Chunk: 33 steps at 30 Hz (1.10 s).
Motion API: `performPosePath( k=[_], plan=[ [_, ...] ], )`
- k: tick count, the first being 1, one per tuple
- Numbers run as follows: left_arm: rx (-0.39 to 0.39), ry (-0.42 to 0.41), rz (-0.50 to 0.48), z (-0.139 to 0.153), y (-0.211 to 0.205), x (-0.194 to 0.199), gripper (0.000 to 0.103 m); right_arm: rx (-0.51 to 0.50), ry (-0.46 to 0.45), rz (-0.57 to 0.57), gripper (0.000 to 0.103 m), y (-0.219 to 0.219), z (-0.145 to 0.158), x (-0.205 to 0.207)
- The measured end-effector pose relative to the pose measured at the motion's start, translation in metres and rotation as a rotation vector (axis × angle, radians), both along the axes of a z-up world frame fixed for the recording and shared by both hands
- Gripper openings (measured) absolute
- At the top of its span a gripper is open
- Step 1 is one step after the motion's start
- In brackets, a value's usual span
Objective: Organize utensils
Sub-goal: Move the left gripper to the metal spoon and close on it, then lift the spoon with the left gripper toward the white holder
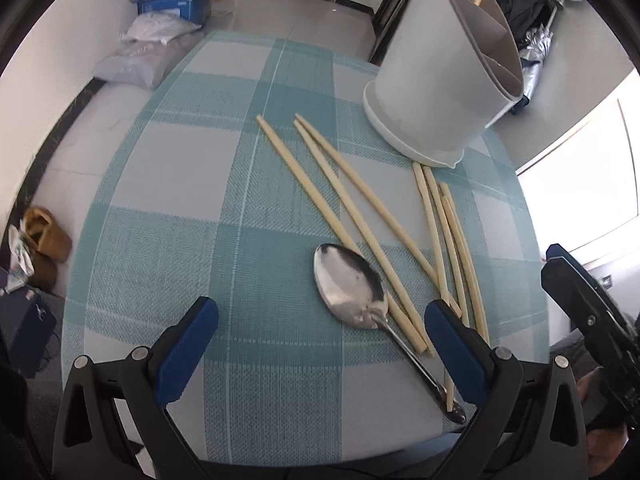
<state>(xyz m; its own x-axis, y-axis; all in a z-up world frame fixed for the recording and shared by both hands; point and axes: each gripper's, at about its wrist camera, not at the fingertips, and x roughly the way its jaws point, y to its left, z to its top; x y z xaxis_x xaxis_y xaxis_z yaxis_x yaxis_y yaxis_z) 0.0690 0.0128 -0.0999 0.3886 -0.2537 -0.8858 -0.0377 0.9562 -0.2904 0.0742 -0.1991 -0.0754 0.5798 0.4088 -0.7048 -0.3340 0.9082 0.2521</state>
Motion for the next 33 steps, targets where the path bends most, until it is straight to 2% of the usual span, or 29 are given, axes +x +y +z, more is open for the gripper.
performPosePath(
  k=[3, 7, 8, 9, 12, 16, 17, 18, 23, 25, 28, 33],
  plan=[
    [0.041, 0.003, -0.013, 0.0, -0.008, -0.002, 0.098, 0.005, -0.004, 0.004, 0.08, -0.002, 0.0, 0.001],
    [0.18, 0.003, -0.057, -0.001, -0.027, -0.001, 0.093, 0.039, 0.012, -0.023, 0.08, -0.012, 0.0, 0.005],
    [0.222, 0.001, -0.069, -0.002, -0.031, -0.002, 0.088, 0.047, 0.016, -0.03, 0.08, -0.014, 0.0, 0.005],
    [0.232, -0.008, -0.077, -0.001, -0.033, -0.004, 0.082, 0.061, 0.022, -0.04, 0.08, -0.017, 0.0, 0.006],
    [0.217, -0.009, -0.064, 0.003, -0.032, -0.009, 0.067, 0.084, 0.031, -0.057, 0.08, -0.025, 0.001, 0.007],
    [0.205, -0.015, -0.043, 0.007, -0.029, -0.012, 0.053, 0.1, 0.041, -0.069, 0.08, -0.03, 0.001, 0.008],
    [0.202, -0.016, -0.039, 0.008, -0.028, -0.013, 0.042, 0.104, 0.045, -0.072, 0.08, -0.031, 0.0, 0.008],
    [0.206, -0.014, -0.036, 0.007, -0.03, -0.008, 0.037, 0.108, 0.048, -0.072, 0.08, -0.031, 0.0, 0.009],
    [0.194, -0.015, -0.019, 0.006, -0.028, 0.001, 0.03, 0.12, 0.037, -0.072, 0.08, -0.032, 0.004, 0.008],
    [0.187, -0.018, 0.0, 0.006, -0.025, 0.005, 0.01, 0.121, 0.035, -0.075, 0.08, -0.033, 0.005, 0.008],
    [0.143, -0.007, 0.017, 0.004, -0.018, 0.01, 0.008, 0.128, 0.038, -0.077, 0.08, -0.034, 0.006, 0.008],
    [0.133, -0.017, 0.004, 0.005, -0.021, 0.011, 0.005, 0.127, 0.043, -0.083, 0.08, -0.034, 0.006, 0.007]
  ],
)
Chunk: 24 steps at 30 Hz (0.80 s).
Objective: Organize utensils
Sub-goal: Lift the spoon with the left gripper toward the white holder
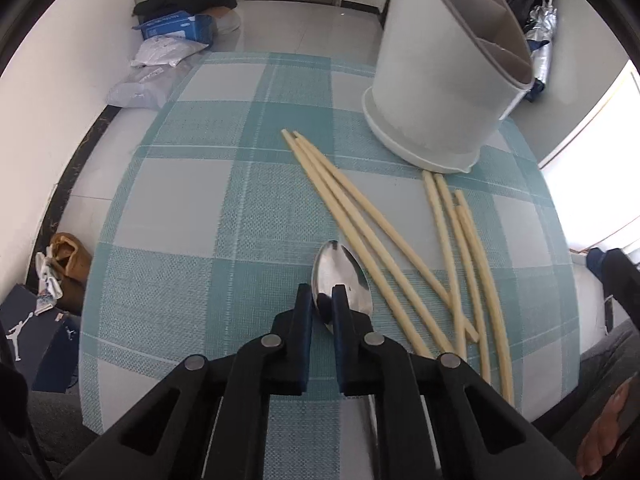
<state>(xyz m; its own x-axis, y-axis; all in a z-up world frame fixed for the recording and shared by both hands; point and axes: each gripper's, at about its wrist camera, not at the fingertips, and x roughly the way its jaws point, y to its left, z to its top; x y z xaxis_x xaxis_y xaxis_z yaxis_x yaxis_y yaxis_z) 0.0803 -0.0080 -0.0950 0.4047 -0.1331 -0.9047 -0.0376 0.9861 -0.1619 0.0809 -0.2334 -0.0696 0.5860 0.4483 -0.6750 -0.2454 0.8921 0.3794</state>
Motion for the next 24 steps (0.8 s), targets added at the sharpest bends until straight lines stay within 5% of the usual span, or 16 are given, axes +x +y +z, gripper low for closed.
performPosePath(
  k=[16, 20, 22, 23, 24],
  plan=[
    [-0.213, -0.038, 0.056, 0.009, 0.032, 0.002, 0.0, -0.024, 0.0, -0.008, 0.08, 0.01, 0.0, 0.001],
    [-0.188, -0.023, 0.057, 0.007, 0.035, 0.008, 0.0, -0.043, -0.009, -0.005, 0.08, 0.015, 0.001, 0.002],
    [-0.169, 0.009, 0.063, 0.004, 0.034, 0.009, 0.01, -0.046, -0.011, -0.003, 0.08, 0.017, 0.001, 0.002],
    [-0.173, 0.003, 0.049, 0.005, 0.031, 0.009, 0.026, -0.048, -0.01, -0.003, 0.08, 0.017, 0.001, 0.002],
    [-0.17, -0.002, 0.033, 0.006, 0.029, 0.008, 0.054, -0.051, -0.008, -0.004, 0.08, 0.018, 0.001, 0.002]
  ],
)
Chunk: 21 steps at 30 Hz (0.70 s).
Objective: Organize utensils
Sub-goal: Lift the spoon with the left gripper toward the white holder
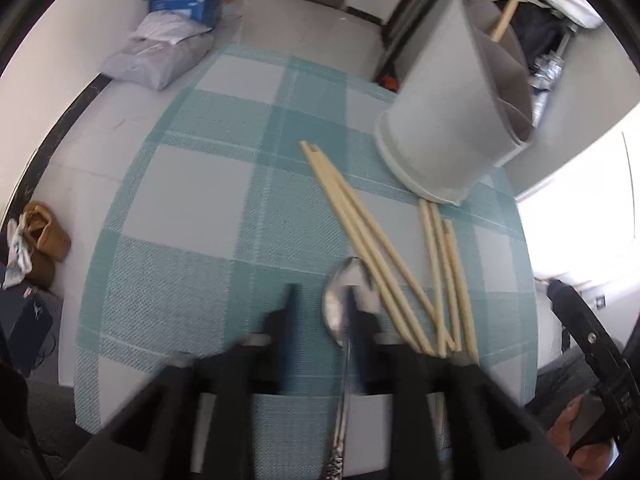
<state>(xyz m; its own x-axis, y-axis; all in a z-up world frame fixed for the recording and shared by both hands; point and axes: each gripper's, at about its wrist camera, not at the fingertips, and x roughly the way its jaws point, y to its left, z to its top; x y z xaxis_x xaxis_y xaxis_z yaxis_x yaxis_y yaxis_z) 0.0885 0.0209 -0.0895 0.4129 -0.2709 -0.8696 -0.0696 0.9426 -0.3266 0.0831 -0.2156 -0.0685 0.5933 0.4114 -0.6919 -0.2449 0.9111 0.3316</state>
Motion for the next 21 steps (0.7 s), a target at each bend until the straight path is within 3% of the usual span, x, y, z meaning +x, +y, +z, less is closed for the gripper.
performPosePath(
  k=[2, 6, 13, 15, 19, 21],
  plan=[
    [0.013, -0.021, -0.027, 0.003, -0.006, -0.002, 0.074, 0.003, 0.004, -0.001, 0.08, 0.0, 0.0, 0.0],
    [0.159, -0.026, -0.116, -0.002, -0.027, -0.003, 0.074, 0.006, -0.005, 0.0, 0.08, 0.0, 0.002, -0.002],
    [0.306, 0.018, -0.191, -0.016, -0.043, -0.002, 0.074, 0.032, -0.015, -0.01, 0.08, -0.01, 0.005, -0.004],
    [0.315, 0.016, -0.204, -0.016, -0.044, 0.001, 0.074, 0.043, -0.017, -0.016, 0.08, -0.013, 0.007, -0.004],
    [0.315, 0.016, -0.195, -0.013, -0.044, 0.007, 0.056, 0.06, -0.016, -0.021, 0.08, -0.019, 0.008, -0.005],
    [0.313, 0.021, -0.185, -0.013, -0.042, 0.011, 0.039, 0.064, -0.012, -0.024, 0.08, -0.022, 0.008, -0.005]
  ],
)
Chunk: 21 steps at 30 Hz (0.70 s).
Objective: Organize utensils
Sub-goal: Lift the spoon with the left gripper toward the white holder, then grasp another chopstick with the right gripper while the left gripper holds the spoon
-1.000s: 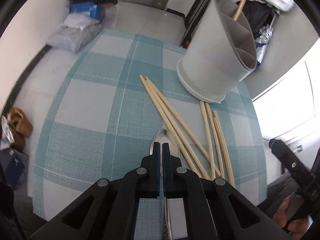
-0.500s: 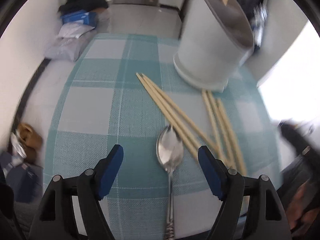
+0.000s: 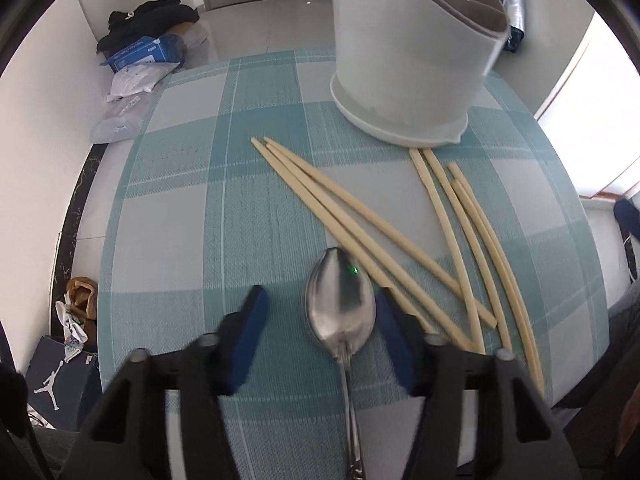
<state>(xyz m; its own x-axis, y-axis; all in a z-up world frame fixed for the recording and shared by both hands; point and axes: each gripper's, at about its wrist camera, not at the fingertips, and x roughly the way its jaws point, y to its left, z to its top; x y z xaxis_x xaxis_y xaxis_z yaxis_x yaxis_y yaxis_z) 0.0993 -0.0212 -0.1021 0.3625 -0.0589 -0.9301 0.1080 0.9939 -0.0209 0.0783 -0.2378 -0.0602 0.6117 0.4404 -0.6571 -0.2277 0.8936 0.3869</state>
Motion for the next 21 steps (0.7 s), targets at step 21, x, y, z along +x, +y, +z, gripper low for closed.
performPosePath(
  k=[21],
  plan=[
    [-0.36, -0.01, 0.207, 0.006, 0.07, 0.005, 0.031, -0.059, 0.167, 0.153, 0.053, 0.05, -0.023, 0.034]
  ],
)
